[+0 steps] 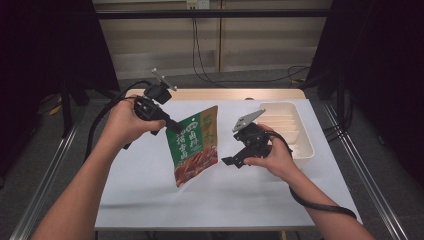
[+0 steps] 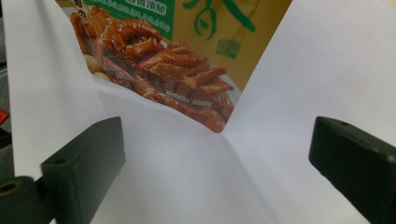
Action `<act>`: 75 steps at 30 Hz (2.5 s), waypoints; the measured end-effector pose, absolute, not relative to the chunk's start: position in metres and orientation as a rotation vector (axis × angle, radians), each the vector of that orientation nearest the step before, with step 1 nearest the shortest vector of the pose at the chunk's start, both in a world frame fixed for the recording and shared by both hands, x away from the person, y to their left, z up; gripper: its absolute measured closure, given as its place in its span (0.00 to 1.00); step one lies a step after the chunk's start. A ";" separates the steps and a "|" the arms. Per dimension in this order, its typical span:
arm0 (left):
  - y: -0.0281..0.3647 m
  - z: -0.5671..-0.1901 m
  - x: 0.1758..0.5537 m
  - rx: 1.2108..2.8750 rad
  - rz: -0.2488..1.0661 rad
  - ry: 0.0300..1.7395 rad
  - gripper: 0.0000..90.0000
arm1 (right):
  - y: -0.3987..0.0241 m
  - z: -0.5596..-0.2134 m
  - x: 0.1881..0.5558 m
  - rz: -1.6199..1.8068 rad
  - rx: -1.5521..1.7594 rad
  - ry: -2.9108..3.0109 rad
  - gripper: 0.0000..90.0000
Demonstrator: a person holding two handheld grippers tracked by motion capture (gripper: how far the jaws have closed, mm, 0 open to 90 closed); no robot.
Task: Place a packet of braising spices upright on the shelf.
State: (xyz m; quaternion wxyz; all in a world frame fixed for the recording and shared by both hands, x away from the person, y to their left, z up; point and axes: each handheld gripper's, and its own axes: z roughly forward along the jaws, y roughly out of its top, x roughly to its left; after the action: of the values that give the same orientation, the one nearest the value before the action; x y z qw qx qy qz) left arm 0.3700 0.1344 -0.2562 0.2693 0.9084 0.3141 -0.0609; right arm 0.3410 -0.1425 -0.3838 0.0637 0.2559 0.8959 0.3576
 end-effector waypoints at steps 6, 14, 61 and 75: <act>0.130 -0.249 0.364 2.479 -0.162 0.816 1.00 | -0.139 -0.366 0.354 1.034 0.694 2.751 0.08; 0.126 -0.246 0.359 2.506 -0.180 0.775 1.00 | -0.133 -0.353 0.363 1.046 0.653 2.779 0.09; 0.106 -0.231 0.363 2.507 -0.210 0.672 1.00 | -0.084 -0.298 0.363 0.910 0.242 2.987 0.64; 0.110 -0.233 0.362 2.471 -0.239 0.644 1.00 | -0.075 -0.284 0.359 0.719 0.371 3.131 1.00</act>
State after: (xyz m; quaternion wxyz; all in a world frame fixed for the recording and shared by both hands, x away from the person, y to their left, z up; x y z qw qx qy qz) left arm 0.3617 0.1095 -0.2329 0.2843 0.9237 0.2406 -0.0894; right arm 0.3594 -0.0745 -0.2841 -0.0461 0.1147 0.9672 0.2221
